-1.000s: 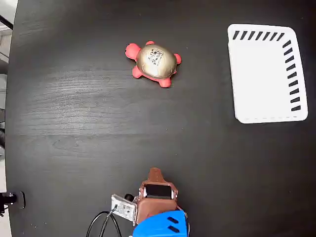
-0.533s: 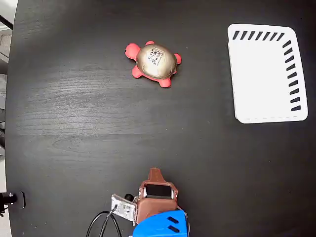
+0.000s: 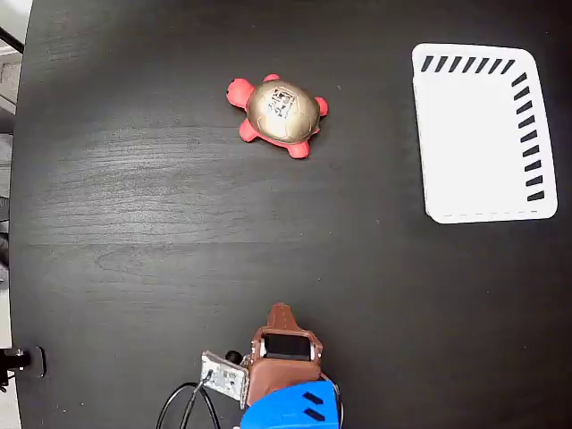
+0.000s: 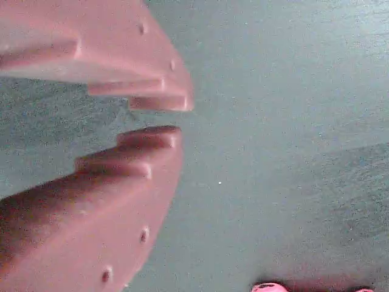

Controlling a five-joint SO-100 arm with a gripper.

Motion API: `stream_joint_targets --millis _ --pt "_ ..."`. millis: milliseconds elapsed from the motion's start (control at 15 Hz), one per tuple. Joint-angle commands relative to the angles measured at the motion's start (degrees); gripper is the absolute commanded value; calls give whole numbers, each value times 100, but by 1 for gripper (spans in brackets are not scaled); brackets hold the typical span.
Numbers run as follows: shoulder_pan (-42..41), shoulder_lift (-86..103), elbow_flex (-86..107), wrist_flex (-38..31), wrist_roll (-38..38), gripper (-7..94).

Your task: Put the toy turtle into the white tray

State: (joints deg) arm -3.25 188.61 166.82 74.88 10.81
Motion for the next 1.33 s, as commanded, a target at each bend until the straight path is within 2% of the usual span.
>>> stream_joint_targets --millis 0,200,333,600,1000,1267 --pt "-18 439 -18 97 97 1" --pt "246 -272 -141 -211 492 0" --pt "272 -1345 -606 -589 422 0" --pt "176 -4245 -2971 -1327 105 0" --pt "167 -8508 -7339 -659 281 0" --pt "466 -10608 -9545 -255 791 0"
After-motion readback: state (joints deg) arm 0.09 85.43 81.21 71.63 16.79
